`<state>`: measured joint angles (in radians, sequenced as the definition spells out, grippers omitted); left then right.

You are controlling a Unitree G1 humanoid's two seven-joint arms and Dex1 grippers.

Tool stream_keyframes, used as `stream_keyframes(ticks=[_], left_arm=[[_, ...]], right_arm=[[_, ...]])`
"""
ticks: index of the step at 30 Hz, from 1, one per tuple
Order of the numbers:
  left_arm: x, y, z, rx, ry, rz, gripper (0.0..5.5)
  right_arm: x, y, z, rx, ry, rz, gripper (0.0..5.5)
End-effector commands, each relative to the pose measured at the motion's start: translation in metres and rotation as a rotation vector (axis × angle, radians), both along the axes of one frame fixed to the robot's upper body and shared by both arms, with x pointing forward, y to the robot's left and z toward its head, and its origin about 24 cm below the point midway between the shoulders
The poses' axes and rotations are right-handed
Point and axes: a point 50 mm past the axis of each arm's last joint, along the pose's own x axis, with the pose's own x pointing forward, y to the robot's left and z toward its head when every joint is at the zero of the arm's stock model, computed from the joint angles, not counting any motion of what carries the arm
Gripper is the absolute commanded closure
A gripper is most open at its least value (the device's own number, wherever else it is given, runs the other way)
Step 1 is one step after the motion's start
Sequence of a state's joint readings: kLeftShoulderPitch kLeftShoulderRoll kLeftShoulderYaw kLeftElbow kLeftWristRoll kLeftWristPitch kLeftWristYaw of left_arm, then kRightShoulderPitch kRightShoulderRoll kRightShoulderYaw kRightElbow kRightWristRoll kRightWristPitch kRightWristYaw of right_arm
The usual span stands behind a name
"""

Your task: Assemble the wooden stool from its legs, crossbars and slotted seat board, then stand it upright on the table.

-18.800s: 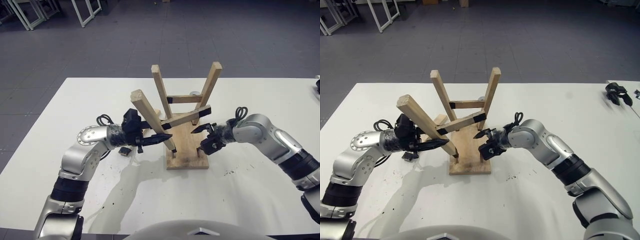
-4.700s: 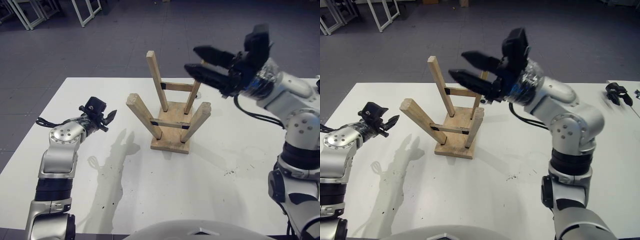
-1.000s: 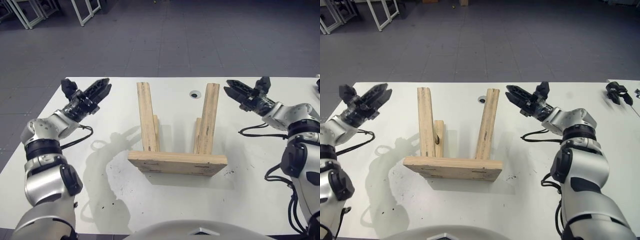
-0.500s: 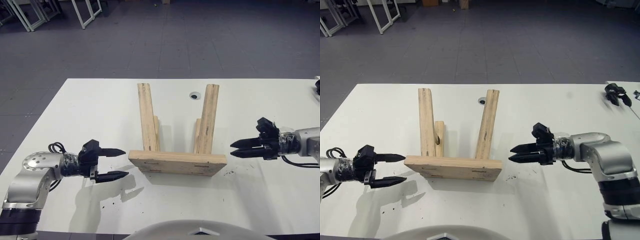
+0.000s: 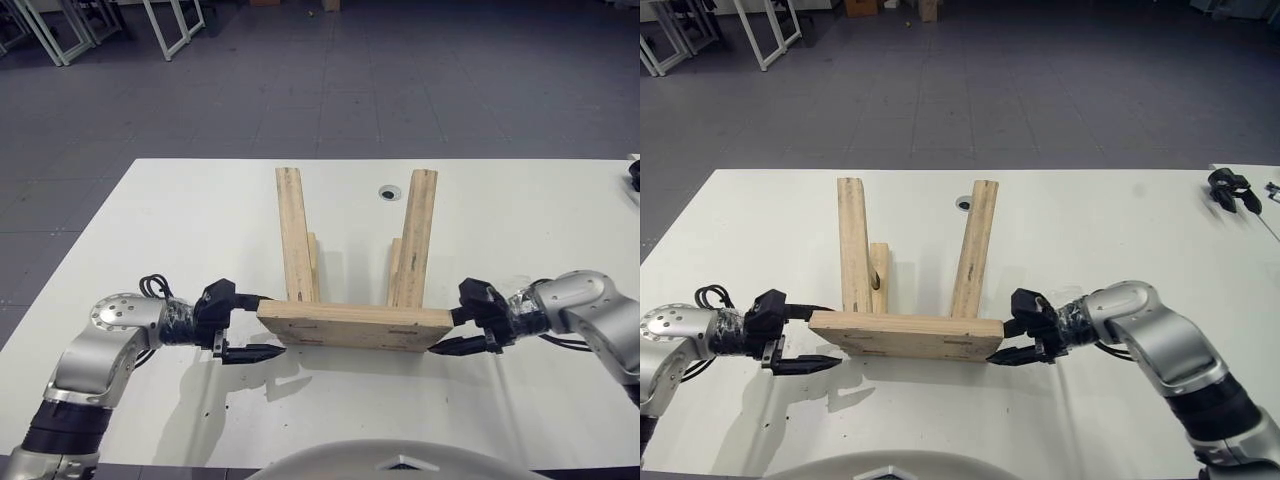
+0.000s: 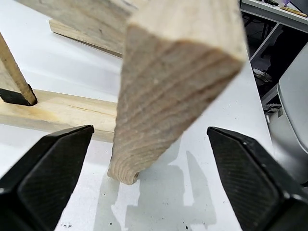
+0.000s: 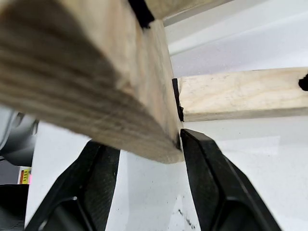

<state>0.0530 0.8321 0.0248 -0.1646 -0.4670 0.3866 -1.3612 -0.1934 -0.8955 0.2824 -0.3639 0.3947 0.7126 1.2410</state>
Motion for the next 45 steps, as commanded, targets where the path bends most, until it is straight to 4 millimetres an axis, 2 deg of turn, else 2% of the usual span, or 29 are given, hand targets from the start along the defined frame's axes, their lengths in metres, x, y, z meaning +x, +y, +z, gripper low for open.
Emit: stream_keyframes(ticks=[1, 6, 8, 13, 16, 20, 21, 22, 23, 25, 27, 29, 30, 33, 34, 37, 40, 45], left_arm=[[0.006, -0.005, 0.000, -0.003, 0.016, -0.027, 1.79], [0.009, -0.006, -0.008, 0.020, 0.083, -0.058, 2.66], [0.009, -0.006, -0.010, 0.030, 0.122, -0.070, 2.82], [0.013, 0.001, 0.002, -0.022, 0.218, -0.067, 3.46], [0.015, 0.003, 0.032, -0.136, 0.306, -0.069, 3.46], [0.030, 0.001, 0.092, -0.452, 0.490, -0.023, 3.46], [0.038, 0.002, 0.105, -0.527, 0.540, -0.003, 3.46], [0.048, 0.002, 0.111, -0.585, 0.626, 0.021, 3.46], [0.057, 0.000, 0.113, -0.616, 0.707, 0.039, 3.46], [0.084, -0.004, 0.098, -0.702, 0.881, 0.159, 3.46], [0.106, -0.010, 0.081, -0.769, 0.999, 0.299, 3.46], [0.117, -0.013, 0.063, -0.779, 1.103, 0.425, 3.46], [0.118, -0.015, 0.057, -0.776, 1.145, 0.456, 3.46], [0.121, -0.018, 0.041, -0.716, 1.249, 0.573, 3.46], [0.122, -0.021, 0.039, -0.713, 1.269, 0.587, 3.46], [0.128, -0.025, 0.043, -0.755, 1.286, 0.598, 3.46], [0.135, -0.025, 0.049, -0.829, 1.279, 0.644, 3.02], [0.139, -0.025, 0.042, -0.902, 1.337, 0.721, 2.22]], right_arm=[[0.003, 0.012, -0.001, 0.004, -0.045, 0.016, 3.27], [0.009, 0.012, -0.005, 0.001, -0.049, -0.003, 3.79], [0.011, 0.012, -0.004, 0.020, -0.044, -0.014, 3.81], [0.012, 0.020, 0.009, 0.188, 0.030, -0.028, 3.82], [0.013, 0.011, 0.037, 0.347, 0.167, -0.014, 3.85], [0.018, -0.002, 0.076, 0.561, 0.388, -0.011, 4.01], [0.026, -0.001, 0.088, 0.650, 0.455, -0.034, 4.07], [0.042, -0.001, 0.096, 0.746, 0.551, -0.098, 4.09], [0.054, 0.002, 0.097, 0.805, 0.638, -0.144, 4.13], [0.072, 0.022, 0.079, 0.846, 0.716, -0.310, 4.18], [0.089, 0.049, 0.064, 0.938, 0.739, -0.617, 4.21], [0.111, 0.063, 0.058, 0.961, 0.824, -0.880, 4.21], [0.118, 0.067, 0.057, 0.949, 0.847, -0.933, 4.21], [0.127, 0.072, 0.054, 0.837, 0.880, -0.837, 4.21], [0.127, 0.073, 0.050, 0.781, 0.905, -0.792, 3.85], [0.129, 0.074, 0.045, 0.691, 0.977, -0.760, 3.31], [0.144, 0.076, 0.055, 0.755, 0.996, -0.786, 2.90], [0.158, 0.078, 0.069, 0.887, 1.004, -0.802, 1.96]])
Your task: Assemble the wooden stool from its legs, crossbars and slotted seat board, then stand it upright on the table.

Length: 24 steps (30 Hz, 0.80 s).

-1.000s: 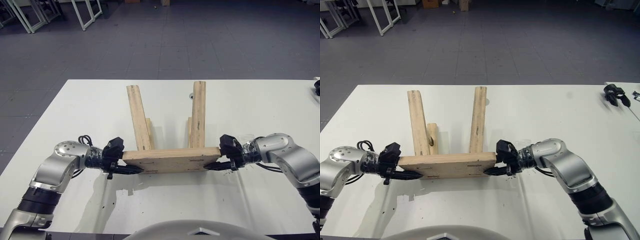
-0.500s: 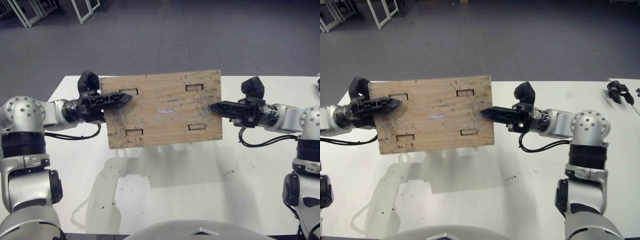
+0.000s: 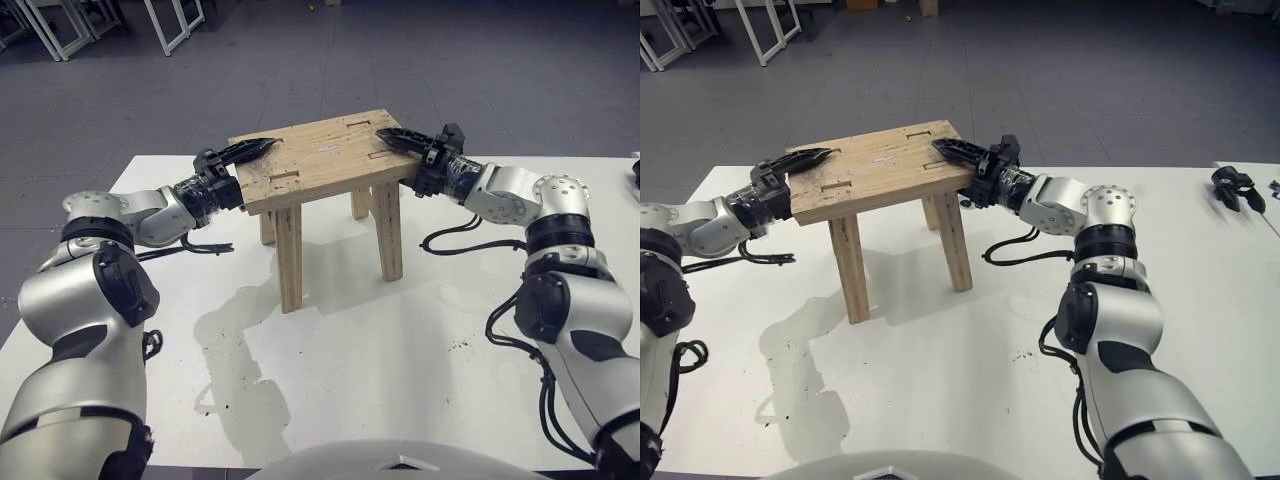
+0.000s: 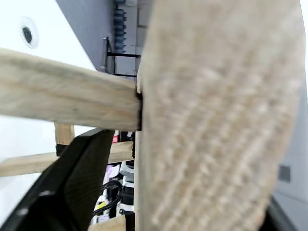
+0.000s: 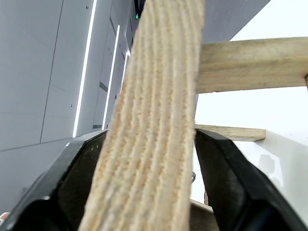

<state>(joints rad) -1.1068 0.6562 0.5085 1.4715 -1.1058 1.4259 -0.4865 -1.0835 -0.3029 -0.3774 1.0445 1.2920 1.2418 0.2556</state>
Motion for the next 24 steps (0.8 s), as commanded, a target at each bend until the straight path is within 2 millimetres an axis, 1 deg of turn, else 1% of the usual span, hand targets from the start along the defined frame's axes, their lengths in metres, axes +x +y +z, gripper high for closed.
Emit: stream_keyframes(ticks=[1, 3, 4, 5, 8, 11, 13, 15, 16, 18, 20, 22, 24], left_arm=[[0.000, -0.016, -0.023, 0.018, 0.125, -0.022, 2.12], [0.001, -0.011, -0.015, -0.038, 0.099, 0.008, 2.12], [0.002, -0.007, -0.009, -0.073, 0.071, 0.030, 2.12], [0.003, -0.003, -0.004, -0.103, 0.046, 0.053, 2.12], [0.004, 0.010, 0.005, -0.173, 0.003, 0.119, 2.12], [0.003, 0.022, 0.013, -0.221, -0.047, 0.175, 2.12], [0.002, 0.037, 0.009, -0.173, -0.041, 0.260, 2.12], [-0.003, 0.056, 0.005, -0.131, -0.038, 0.339, 2.12], [-0.008, 0.063, 0.006, -0.123, -0.055, 0.345, 2.12], [-0.014, 0.079, 0.006, -0.096, -0.068, 0.410, 2.12], [-0.017, 0.092, 0.002, -0.026, -0.069, 0.494, 2.12], [-0.022, 0.102, -0.004, 0.123, -0.122, 0.555, 2.12], [-0.029, 0.102, -0.008, 0.314, -0.257, 0.621, 2.12]], right_arm=[[0.005, 0.021, -0.003, 0.023, 0.033, 0.015, 1.75], [0.009, 0.016, -0.005, 0.036, 0.040, -0.046, 1.33], [0.012, 0.010, -0.005, 0.060, 0.040, -0.089, 1.24], [0.014, 0.005, -0.003, 0.092, 0.038, -0.128, 0.99], [0.018, -0.005, 0.001, 0.182, 0.019, -0.197, 0.95], [0.019, -0.014, -0.002, 0.179, 0.000, -0.255, 0.95], [0.024, -0.033, -0.005, 0.165, -0.002, -0.382, 0.95], [0.028, -0.049, -0.007, 0.141, 0.002, -0.507, 0.95], [0.029, -0.054, -0.010, 0.112, 0.001, -0.550, 0.95], [0.028, -0.059, -0.018, 0.024, -0.004, -0.594, 0.95], [0.024, -0.059, -0.027, -0.134, -0.056, -0.613, 0.95], [0.017, -0.057, -0.033, -0.353, -0.174, -0.622, 0.95], [0.008, -0.053, -0.034, -0.554, -0.325, -0.631, 0.95]])
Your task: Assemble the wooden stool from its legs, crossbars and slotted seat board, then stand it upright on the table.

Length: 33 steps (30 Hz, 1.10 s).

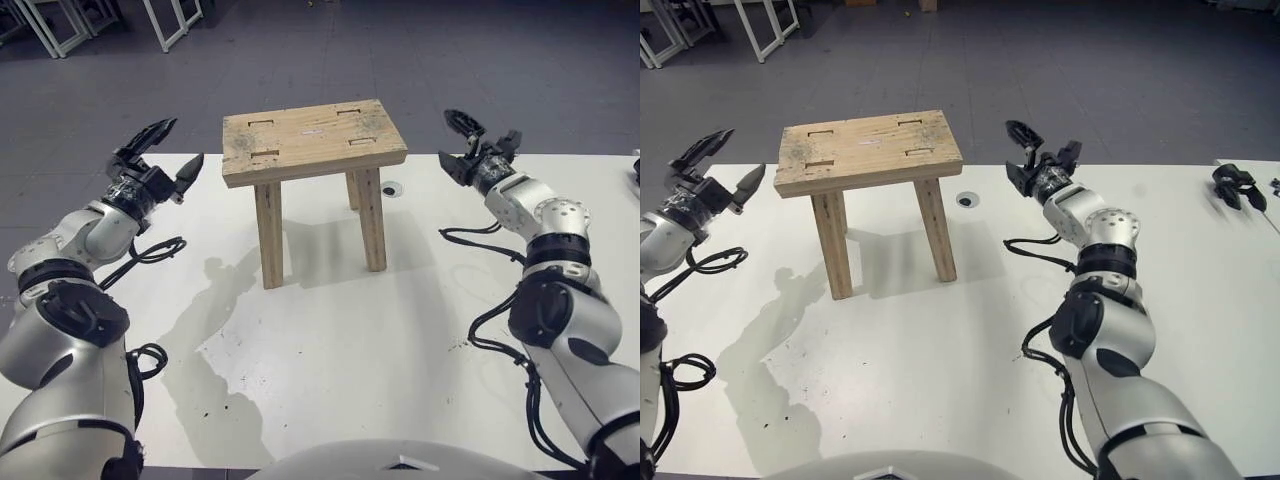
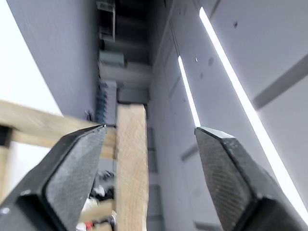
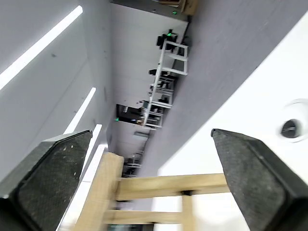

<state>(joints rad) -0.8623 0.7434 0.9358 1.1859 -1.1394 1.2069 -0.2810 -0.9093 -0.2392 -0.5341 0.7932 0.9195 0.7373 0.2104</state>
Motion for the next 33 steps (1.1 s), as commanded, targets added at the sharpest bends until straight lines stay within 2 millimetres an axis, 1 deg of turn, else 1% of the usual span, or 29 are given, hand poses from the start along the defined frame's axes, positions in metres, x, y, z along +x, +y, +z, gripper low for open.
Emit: stream_keyframes(ticks=[1, 3, 5, 6, 8, 10, 12, 16, 19, 23, 29, 33], left_arm=[[-0.017, -0.005, -0.012, 0.454, -0.136, 0.141, 2.12], [-0.033, -0.033, -0.017, 0.690, -0.243, 0.214, 2.12], [-0.049, -0.057, -0.017, 0.877, -0.349, 0.329, 2.12], [-0.056, -0.066, -0.018, 0.956, -0.380, 0.367, 2.12], [-0.069, -0.086, -0.021, 1.113, -0.417, 0.450, 2.12], [-0.079, -0.106, -0.024, 1.276, -0.467, 0.512, 2.12], [-0.085, -0.119, -0.025, 1.400, -0.512, 0.563, 2.12], [-0.093, -0.135, -0.025, 1.592, -0.579, 0.670, 2.12], [-0.099, -0.145, -0.026, 1.635, -0.629, 0.724, 2.12], [-0.103, -0.150, -0.032, 1.643, -0.626, 0.731, 2.12], [-0.100, -0.156, -0.038, 1.619, -0.619, 0.695, 2.12], [-0.097, -0.156, -0.041, 1.611, -0.605, 0.671, 2.12]], right_arm=[[-0.018, 0.008, -0.004, -0.417, -0.152, -0.040, 0.95], [-0.032, 0.012, -0.003, -0.592, -0.291, -0.104, 0.95], [-0.046, 0.017, -0.006, -0.727, -0.392, -0.145, 0.95], [-0.052, 0.020, -0.008, -0.786, -0.434, -0.166, 0.95], [-0.065, 0.025, -0.014, -0.957, -0.511, -0.202, 0.95], [-0.075, 0.028, -0.019, -1.073, -0.560, -0.252, 0.95], [-0.081, 0.031, -0.022, -1.129, -0.589, -0.281, 0.95], [-0.090, 0.039, -0.026, -1.157, -0.613, -0.315, 0.95], [-0.098, 0.042, -0.029, -1.158, -0.617, -0.344, 0.95], [-0.103, 0.045, -0.030, -1.143, -0.603, -0.352, 0.95], [-0.103, 0.050, -0.031, -1.125, -0.588, -0.342, 0.95], [-0.103, 0.050, -0.032, -1.122, -0.572, -0.347, 0.95]])
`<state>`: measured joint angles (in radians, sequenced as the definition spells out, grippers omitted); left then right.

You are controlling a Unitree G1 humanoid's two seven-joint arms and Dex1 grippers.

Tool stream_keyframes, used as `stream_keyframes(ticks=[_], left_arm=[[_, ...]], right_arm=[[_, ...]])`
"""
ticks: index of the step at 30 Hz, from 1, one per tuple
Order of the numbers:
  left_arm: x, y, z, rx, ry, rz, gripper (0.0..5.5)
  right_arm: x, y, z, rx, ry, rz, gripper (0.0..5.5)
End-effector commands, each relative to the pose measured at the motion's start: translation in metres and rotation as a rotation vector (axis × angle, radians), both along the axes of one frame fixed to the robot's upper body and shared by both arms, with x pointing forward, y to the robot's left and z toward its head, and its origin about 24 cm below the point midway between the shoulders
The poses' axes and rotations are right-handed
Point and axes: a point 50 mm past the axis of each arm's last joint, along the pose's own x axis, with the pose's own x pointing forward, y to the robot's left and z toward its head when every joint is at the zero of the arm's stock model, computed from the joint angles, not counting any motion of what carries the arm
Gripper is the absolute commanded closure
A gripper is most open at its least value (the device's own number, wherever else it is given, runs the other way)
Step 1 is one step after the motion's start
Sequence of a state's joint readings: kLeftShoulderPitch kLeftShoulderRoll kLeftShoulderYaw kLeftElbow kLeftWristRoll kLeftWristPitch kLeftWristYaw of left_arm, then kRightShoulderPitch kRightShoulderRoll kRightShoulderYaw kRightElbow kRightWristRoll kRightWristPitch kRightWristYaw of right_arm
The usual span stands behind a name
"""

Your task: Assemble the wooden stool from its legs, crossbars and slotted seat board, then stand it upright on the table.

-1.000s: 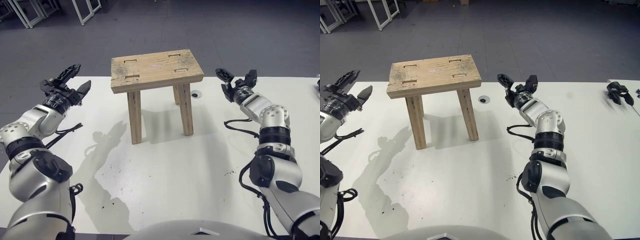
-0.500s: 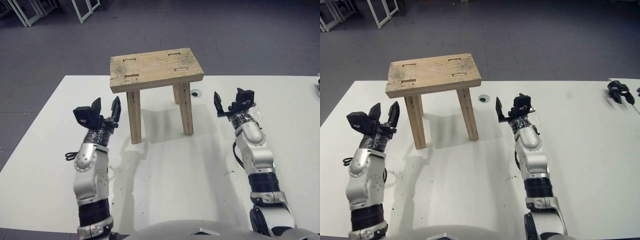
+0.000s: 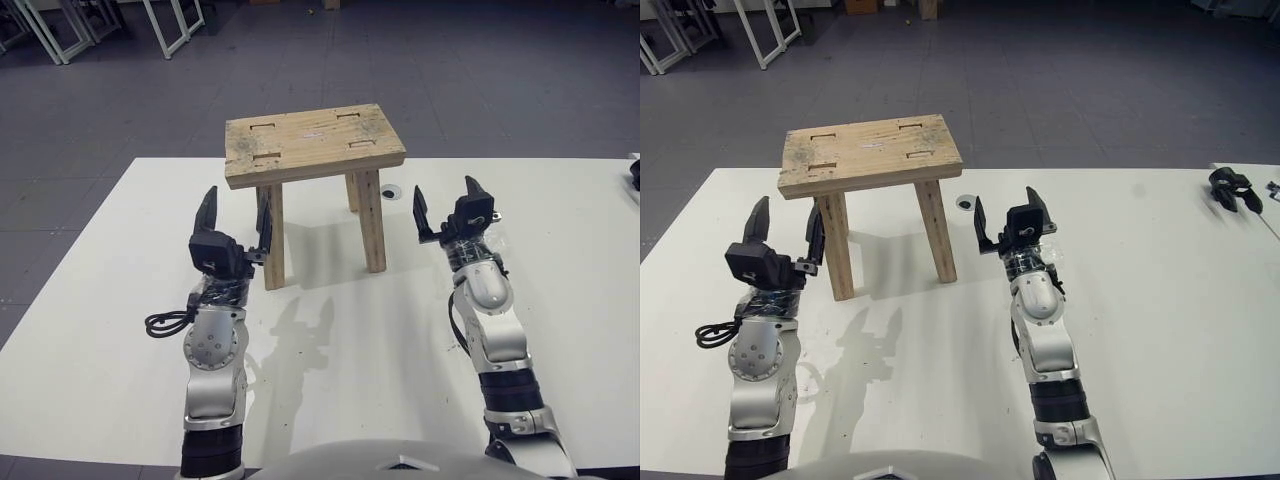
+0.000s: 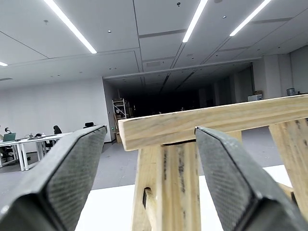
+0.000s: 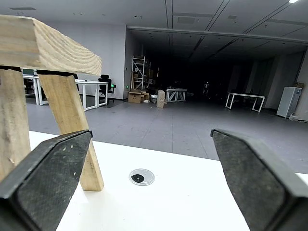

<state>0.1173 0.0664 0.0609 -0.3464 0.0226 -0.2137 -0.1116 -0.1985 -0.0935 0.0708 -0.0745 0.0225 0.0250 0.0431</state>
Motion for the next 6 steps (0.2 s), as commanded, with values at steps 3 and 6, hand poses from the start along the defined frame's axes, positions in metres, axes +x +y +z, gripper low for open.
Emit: stream_keyframes(ticks=[3, 6], left_arm=[[0.0070, -0.0002, -0.0054, -0.027, 0.040, -0.013, 2.12], [0.0122, 0.0007, -0.0082, -0.038, 0.061, -0.012, 2.12]], right_arm=[[0.0000, -0.0020, -0.0019, 0.003, 0.023, -0.026, 0.95], [0.0013, -0.0006, -0.0028, 0.006, 0.035, -0.026, 0.95]])
